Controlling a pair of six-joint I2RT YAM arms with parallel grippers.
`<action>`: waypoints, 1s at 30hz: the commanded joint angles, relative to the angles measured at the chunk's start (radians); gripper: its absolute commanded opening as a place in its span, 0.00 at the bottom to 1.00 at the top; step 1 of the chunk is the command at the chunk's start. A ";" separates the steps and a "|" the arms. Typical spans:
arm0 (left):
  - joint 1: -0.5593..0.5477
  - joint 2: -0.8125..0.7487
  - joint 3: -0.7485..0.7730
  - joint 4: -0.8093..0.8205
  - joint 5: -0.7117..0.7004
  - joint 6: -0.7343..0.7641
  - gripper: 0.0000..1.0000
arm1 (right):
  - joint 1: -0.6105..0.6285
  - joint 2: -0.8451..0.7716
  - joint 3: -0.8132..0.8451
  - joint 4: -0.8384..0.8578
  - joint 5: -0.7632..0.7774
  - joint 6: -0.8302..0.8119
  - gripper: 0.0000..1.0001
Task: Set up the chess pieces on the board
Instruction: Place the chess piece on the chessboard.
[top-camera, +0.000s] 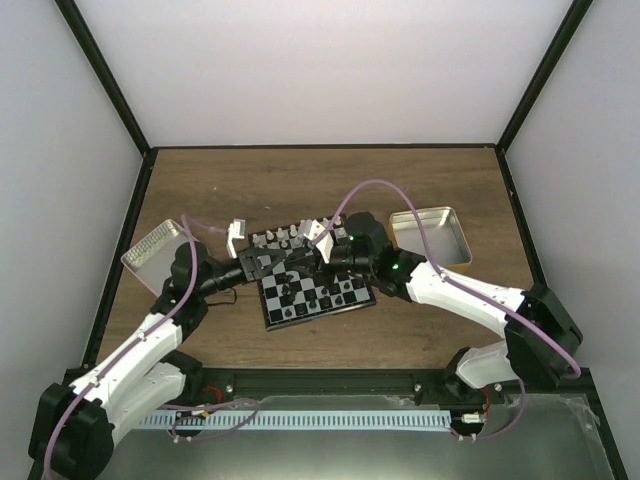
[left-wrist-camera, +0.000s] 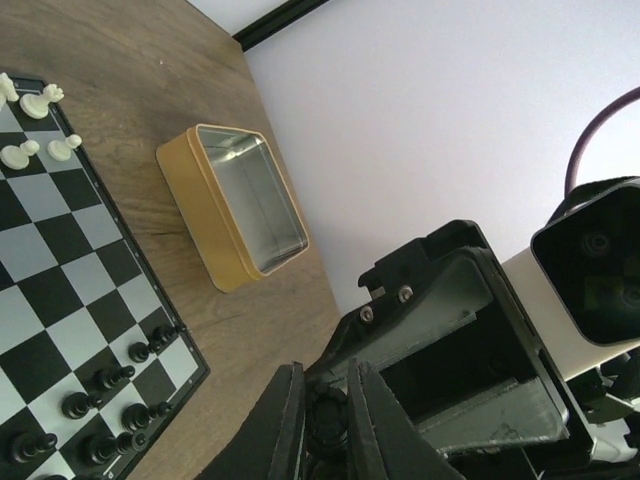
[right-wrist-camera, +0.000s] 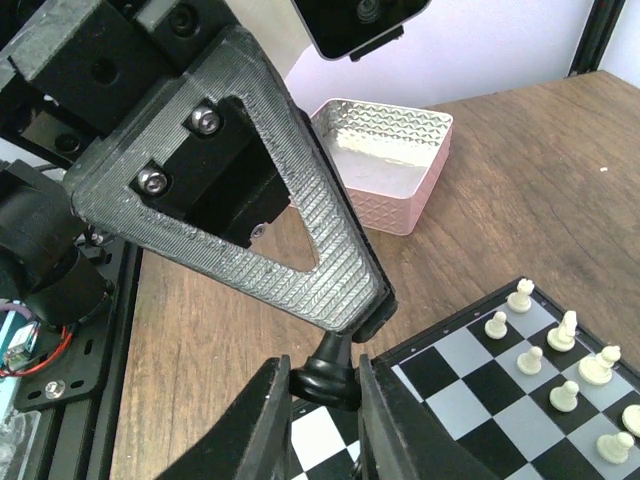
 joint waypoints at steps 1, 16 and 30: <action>0.003 -0.007 0.001 -0.013 -0.015 0.061 0.07 | 0.005 0.000 0.009 -0.015 -0.004 0.018 0.28; -0.022 -0.043 0.130 -0.394 -0.426 0.429 0.06 | -0.127 0.019 -0.015 -0.058 0.416 0.455 0.58; -0.516 0.303 0.281 -0.320 -0.835 0.512 0.10 | -0.373 -0.065 -0.102 -0.142 0.463 0.798 0.58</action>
